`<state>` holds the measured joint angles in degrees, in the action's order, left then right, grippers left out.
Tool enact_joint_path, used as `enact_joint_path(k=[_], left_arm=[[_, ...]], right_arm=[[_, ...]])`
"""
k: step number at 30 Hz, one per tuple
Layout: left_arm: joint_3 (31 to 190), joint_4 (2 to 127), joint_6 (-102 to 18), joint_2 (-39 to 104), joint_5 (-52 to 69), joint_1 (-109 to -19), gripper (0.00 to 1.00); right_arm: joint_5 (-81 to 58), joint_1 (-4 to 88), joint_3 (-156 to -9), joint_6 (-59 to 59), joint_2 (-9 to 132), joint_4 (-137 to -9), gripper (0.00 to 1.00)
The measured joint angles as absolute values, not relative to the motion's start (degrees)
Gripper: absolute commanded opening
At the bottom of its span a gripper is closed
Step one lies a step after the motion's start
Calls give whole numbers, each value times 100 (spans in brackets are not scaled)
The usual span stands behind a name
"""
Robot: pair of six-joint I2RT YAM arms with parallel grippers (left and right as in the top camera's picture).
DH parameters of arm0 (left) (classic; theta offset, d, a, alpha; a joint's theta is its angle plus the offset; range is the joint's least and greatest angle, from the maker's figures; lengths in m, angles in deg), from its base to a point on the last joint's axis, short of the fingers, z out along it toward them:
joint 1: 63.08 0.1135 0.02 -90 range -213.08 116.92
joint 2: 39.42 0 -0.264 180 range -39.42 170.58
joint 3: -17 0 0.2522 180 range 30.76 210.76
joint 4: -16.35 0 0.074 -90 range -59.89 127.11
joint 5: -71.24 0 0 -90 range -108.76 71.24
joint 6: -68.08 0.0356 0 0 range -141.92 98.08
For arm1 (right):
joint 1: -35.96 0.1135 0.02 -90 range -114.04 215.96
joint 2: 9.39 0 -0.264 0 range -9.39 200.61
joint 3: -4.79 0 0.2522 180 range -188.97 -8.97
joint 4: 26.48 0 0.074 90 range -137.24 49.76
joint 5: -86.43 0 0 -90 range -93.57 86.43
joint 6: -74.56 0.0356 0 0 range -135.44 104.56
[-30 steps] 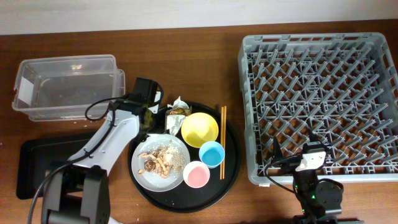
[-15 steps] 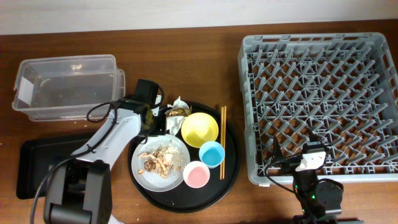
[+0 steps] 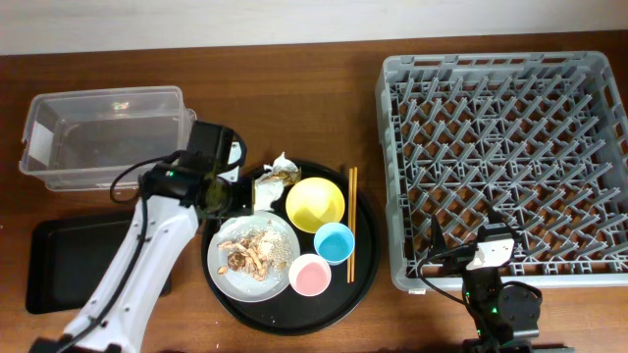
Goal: Sort waste into correct bins and load items into the dishwasher rack
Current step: 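Carry the tissue with the left gripper into the clear bin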
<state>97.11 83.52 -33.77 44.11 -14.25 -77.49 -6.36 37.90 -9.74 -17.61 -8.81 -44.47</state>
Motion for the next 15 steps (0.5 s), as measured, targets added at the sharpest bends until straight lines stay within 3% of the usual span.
enact_joint_path(k=[6, 10, 15], left_arm=[[9711, 8308, -3592, 4050, -1425, -7749, 1], [9733, 7476, -3718, 3528, -1431, -7749, 1], [9794, 6256, -4110, 2918, -2852, -7758, 1]], right_arm=[[-636, 3790, -974, -1759, -881, -4444, 99], [-636, 3790, -974, -1759, -881, -4444, 99], [-636, 3790, -974, -1761, -881, -4444, 99]])
